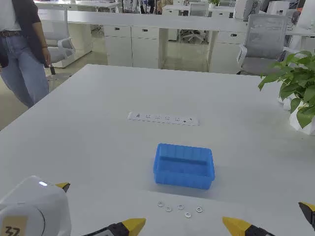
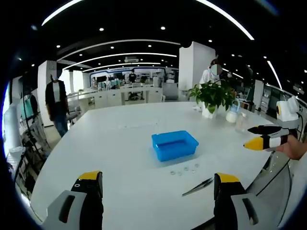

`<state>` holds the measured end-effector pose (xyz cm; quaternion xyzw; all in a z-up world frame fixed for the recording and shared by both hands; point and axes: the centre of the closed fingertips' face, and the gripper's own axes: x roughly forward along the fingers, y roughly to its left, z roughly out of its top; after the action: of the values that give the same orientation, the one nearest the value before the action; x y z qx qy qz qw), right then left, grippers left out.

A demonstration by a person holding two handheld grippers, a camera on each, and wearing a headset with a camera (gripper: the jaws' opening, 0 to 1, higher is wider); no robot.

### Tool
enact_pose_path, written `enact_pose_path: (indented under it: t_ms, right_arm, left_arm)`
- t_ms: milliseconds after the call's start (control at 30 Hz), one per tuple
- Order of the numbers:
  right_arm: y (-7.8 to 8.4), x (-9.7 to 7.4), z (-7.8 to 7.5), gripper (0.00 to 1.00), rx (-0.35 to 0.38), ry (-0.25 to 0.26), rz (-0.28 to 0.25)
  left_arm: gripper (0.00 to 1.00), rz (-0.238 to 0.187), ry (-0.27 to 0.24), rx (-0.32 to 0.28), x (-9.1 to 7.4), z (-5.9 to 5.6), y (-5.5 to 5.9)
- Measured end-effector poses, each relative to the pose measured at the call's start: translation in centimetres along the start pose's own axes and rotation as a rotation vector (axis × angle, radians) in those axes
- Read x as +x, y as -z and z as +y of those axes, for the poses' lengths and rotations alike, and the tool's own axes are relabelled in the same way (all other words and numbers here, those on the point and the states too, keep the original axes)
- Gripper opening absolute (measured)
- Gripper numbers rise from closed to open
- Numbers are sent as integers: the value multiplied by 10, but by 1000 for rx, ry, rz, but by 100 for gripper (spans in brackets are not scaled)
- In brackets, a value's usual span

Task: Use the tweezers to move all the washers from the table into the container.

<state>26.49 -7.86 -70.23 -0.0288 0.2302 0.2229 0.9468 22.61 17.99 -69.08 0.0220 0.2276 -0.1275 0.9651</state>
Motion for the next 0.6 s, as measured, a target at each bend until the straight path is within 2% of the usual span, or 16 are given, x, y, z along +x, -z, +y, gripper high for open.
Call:
enact_pose_path:
  t_ms: [600]
  right_arm:
    - [-2, 0, -2, 93, -3, 5, -4]
  left_arm:
    - [99, 14, 10, 13, 2, 0, 4]
